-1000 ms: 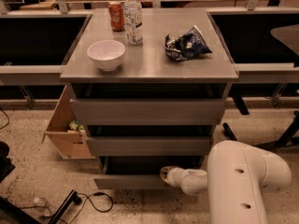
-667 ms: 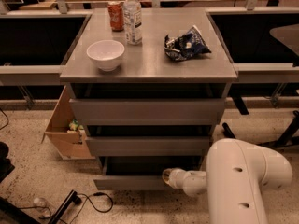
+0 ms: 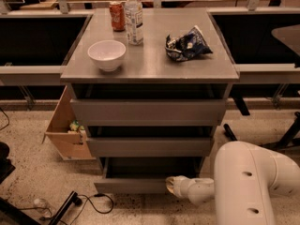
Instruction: Close bottom drawer
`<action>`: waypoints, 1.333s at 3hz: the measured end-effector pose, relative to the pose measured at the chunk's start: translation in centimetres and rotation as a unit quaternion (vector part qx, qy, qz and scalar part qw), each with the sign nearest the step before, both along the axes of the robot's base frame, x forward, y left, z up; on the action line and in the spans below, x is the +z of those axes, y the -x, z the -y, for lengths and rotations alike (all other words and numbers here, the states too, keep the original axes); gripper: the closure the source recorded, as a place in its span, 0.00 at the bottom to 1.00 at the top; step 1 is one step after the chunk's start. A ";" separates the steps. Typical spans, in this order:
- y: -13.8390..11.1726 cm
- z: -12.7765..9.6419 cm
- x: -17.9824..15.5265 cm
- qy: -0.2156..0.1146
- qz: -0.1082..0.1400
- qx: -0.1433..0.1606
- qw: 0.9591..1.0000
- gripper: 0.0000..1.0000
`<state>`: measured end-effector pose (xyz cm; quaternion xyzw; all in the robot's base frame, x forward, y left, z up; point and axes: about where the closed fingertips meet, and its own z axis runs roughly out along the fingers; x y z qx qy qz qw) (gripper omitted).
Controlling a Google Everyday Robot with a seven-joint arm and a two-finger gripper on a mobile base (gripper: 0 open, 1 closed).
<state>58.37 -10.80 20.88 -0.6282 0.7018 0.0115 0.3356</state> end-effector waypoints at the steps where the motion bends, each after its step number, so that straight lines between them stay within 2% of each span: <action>1: 0.0 0.0 0.8 0.000 0.000 0.000 1.000 0.81; 2: 0.0 0.0 0.8 0.000 0.000 0.000 1.000 0.58; 3: -0.1 -0.4 0.8 -0.001 0.003 0.004 1.000 0.62; 4: -0.8 -0.6 2.8 -0.008 0.014 0.009 1.000 0.85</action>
Offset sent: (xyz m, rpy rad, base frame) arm 0.0003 0.0000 0.0071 0.0000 0.0000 0.0000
